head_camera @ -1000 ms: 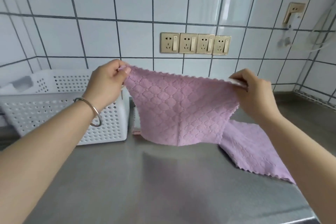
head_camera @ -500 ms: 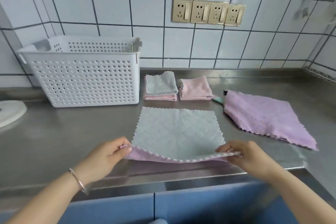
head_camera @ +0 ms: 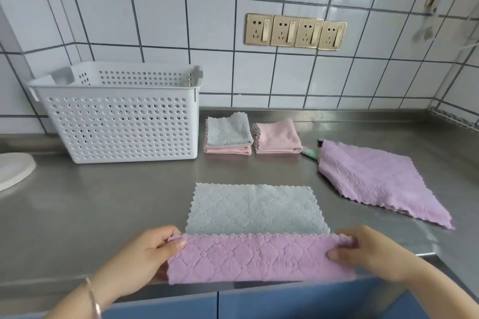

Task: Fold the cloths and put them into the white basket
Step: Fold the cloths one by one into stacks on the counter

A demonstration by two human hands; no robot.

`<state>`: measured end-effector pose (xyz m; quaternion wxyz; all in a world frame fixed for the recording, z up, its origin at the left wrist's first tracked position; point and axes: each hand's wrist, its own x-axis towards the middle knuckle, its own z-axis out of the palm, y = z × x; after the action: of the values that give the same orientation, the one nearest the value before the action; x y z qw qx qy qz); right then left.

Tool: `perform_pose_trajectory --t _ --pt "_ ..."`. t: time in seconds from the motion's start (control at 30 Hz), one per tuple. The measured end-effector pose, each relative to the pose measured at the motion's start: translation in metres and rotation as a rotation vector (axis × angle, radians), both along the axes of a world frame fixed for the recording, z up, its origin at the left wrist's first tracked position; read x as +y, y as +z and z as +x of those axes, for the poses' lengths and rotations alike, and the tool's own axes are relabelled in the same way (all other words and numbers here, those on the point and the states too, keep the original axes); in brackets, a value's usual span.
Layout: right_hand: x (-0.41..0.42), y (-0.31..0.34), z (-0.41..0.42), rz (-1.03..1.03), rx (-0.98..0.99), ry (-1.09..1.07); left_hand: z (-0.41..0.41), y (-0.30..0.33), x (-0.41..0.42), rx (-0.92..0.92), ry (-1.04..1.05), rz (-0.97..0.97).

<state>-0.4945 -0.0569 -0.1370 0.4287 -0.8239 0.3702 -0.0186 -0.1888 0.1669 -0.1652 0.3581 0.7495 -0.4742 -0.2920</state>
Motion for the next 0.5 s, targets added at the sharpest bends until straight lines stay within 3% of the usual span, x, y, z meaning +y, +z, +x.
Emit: perform_pose_trajectory --t 0.17,0.3,0.5 --pt "-0.033 -0.006 0.035 -0.079 -0.018 -0.216 0.026 -0.004 -0.052 -0.034 0.168 -0.074" --pt "-0.054 -0.017 0.067 -0.228 0.035 -0.353 0.044 -0.013 -0.103 0.025 0.311 -0.023" --pt "-0.065 -0.039 0.093 -0.367 0.076 -0.481 0.051 -0.021 -0.135 -0.283 0.392 0.121"
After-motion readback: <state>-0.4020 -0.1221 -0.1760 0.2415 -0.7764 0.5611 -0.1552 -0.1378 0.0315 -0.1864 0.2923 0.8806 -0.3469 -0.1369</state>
